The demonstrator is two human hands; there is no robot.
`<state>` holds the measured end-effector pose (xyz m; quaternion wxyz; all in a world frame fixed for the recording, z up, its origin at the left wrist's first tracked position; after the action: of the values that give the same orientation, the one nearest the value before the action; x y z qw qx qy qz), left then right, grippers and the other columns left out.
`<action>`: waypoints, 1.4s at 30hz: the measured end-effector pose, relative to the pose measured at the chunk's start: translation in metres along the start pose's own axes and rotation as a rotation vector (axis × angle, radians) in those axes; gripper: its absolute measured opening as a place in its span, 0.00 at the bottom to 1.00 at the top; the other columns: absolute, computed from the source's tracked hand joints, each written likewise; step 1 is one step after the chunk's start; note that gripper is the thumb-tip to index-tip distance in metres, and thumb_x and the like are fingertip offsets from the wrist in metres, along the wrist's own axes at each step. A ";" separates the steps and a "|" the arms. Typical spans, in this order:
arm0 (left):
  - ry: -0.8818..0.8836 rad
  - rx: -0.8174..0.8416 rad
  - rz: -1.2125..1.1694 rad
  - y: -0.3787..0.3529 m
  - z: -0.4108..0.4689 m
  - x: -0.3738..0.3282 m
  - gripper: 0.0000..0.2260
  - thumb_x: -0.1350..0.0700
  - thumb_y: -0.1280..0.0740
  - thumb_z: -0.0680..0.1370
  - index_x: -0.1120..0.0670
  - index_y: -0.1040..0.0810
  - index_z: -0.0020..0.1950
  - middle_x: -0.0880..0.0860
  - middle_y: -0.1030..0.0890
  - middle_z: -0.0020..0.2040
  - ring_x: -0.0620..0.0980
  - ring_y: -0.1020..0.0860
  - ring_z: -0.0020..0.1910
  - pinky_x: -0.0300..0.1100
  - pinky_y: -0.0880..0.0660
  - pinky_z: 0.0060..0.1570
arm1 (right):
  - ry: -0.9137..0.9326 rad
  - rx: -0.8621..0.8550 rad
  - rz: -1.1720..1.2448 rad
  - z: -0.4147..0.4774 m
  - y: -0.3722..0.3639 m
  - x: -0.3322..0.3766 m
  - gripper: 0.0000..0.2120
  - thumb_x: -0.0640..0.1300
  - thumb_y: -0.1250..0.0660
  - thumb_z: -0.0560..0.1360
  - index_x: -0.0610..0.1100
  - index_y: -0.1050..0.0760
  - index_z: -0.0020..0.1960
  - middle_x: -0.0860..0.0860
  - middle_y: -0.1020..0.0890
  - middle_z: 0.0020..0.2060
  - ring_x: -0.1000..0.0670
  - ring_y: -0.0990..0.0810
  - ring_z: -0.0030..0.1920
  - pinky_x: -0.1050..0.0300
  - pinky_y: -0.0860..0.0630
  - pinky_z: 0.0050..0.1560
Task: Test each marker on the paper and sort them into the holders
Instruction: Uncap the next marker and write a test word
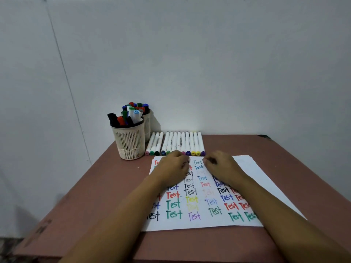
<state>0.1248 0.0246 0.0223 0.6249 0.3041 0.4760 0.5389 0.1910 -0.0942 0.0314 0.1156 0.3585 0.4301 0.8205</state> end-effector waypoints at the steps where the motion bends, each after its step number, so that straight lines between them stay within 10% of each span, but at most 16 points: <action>1: 0.005 0.021 0.000 -0.003 0.000 0.001 0.16 0.53 0.43 0.80 0.55 0.27 0.66 0.56 0.28 0.64 0.54 0.29 0.62 0.43 0.31 0.59 | -0.040 -0.009 0.012 0.003 0.001 -0.001 0.09 0.44 0.39 0.79 0.43 0.21 0.48 0.54 0.23 0.41 0.54 0.25 0.42 0.64 0.33 0.37; 10: -0.018 0.008 0.004 -0.003 0.004 0.001 0.15 0.52 0.43 0.81 0.54 0.25 0.64 0.55 0.27 0.63 0.53 0.29 0.61 0.43 0.31 0.59 | -0.373 -0.091 -0.078 0.041 0.007 -0.024 0.18 0.43 0.42 0.80 0.41 0.35 0.31 0.49 0.30 0.30 0.49 0.30 0.31 0.59 0.40 0.28; 20: -0.004 0.026 0.011 -0.006 0.005 0.001 0.16 0.51 0.44 0.81 0.54 0.26 0.65 0.54 0.28 0.64 0.53 0.28 0.61 0.43 0.31 0.58 | -0.498 -0.118 -0.057 0.047 -0.002 -0.028 0.02 0.38 0.38 0.75 0.40 0.27 0.44 0.44 0.23 0.42 0.45 0.26 0.41 0.56 0.31 0.39; 30: -0.098 -0.263 -0.040 0.029 0.000 -0.012 0.16 0.56 0.40 0.79 0.58 0.26 0.65 0.57 0.24 0.58 0.57 0.23 0.54 0.47 0.25 0.50 | -0.509 -0.406 0.455 0.008 0.062 -0.052 0.10 0.45 0.38 0.76 0.38 0.24 0.46 0.44 0.21 0.38 0.47 0.25 0.37 0.53 0.27 0.40; 42: -0.242 -0.210 -0.040 0.023 -0.005 -0.039 0.15 0.54 0.41 0.80 0.60 0.27 0.63 0.57 0.23 0.47 0.56 0.26 0.45 0.44 0.34 0.42 | -0.434 -0.310 1.041 -0.028 0.041 -0.029 0.08 0.35 0.40 0.76 0.39 0.27 0.39 0.47 0.30 0.29 0.52 0.33 0.29 0.58 0.36 0.30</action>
<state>0.1130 -0.0085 0.0513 0.7167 0.2900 0.3443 0.5326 0.1975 -0.1509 0.0388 -0.1663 0.6612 0.0389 0.7305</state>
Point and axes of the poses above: each hand's wrist, its own z-axis towards the middle knuckle, its own y-axis out of the back of the hand, x = y × z, the point moved 9 cm from there along z, towards the middle knuckle
